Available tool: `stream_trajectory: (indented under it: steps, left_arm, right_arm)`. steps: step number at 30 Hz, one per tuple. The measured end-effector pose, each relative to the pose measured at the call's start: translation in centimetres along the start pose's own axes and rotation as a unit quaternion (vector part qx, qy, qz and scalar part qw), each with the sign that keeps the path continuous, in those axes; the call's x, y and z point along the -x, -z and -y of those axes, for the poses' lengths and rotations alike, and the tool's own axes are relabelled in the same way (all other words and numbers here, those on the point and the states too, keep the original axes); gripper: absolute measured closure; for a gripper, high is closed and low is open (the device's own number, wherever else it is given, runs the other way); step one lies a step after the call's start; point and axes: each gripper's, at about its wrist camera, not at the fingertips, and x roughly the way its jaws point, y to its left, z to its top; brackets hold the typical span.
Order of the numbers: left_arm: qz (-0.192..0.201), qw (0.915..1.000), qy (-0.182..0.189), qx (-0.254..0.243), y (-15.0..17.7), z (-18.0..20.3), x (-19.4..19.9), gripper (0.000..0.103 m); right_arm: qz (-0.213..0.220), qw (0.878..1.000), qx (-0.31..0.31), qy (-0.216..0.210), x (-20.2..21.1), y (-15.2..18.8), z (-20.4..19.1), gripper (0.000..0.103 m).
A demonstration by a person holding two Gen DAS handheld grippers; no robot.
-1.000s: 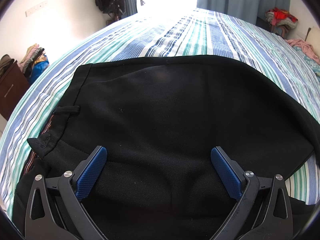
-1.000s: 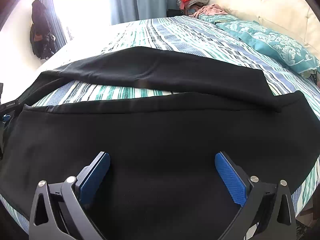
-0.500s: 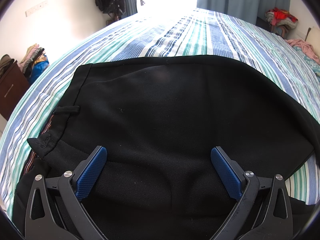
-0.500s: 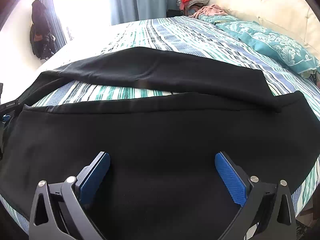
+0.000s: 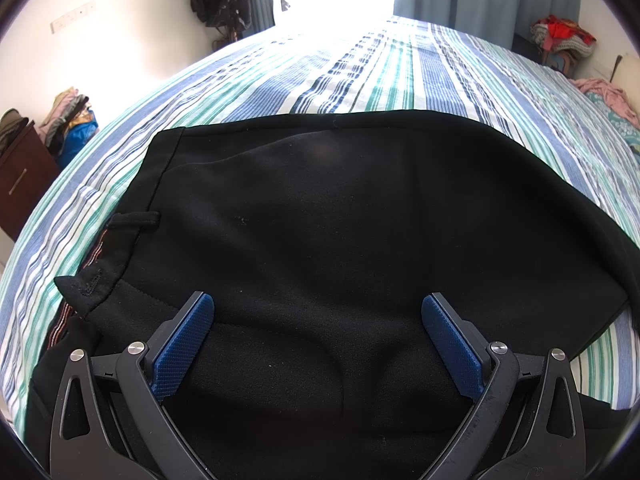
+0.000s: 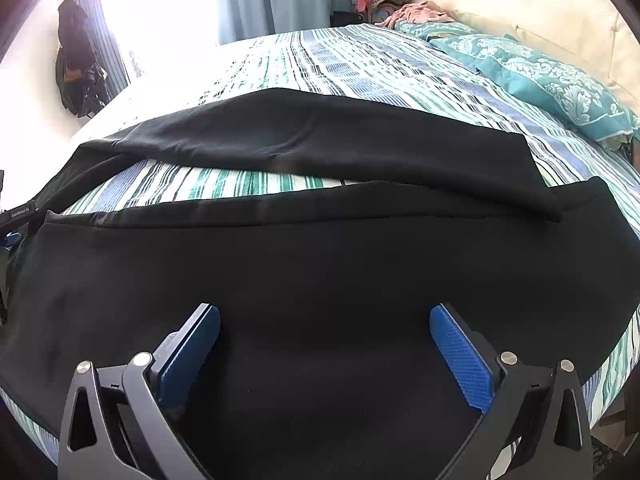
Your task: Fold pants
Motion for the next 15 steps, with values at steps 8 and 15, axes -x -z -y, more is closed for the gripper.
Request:
stream_trajectory:
  steps: [8, 15]
  left_arm:
    - [0.000, 1.0000, 0.000, 0.000, 0.0, 0.0, 0.0, 0.000]
    - [-0.001, 1.0000, -0.003, 0.002, 0.0, -0.1, -0.1, 0.000]
  right_arm:
    - [0.065, 0.981, -0.130, -0.124, 3.8, -1.6, 5.2, 0.003]
    - [0.053, 0.930, -0.289, -0.220, 0.8, -2.9, 12.7, 0.019]
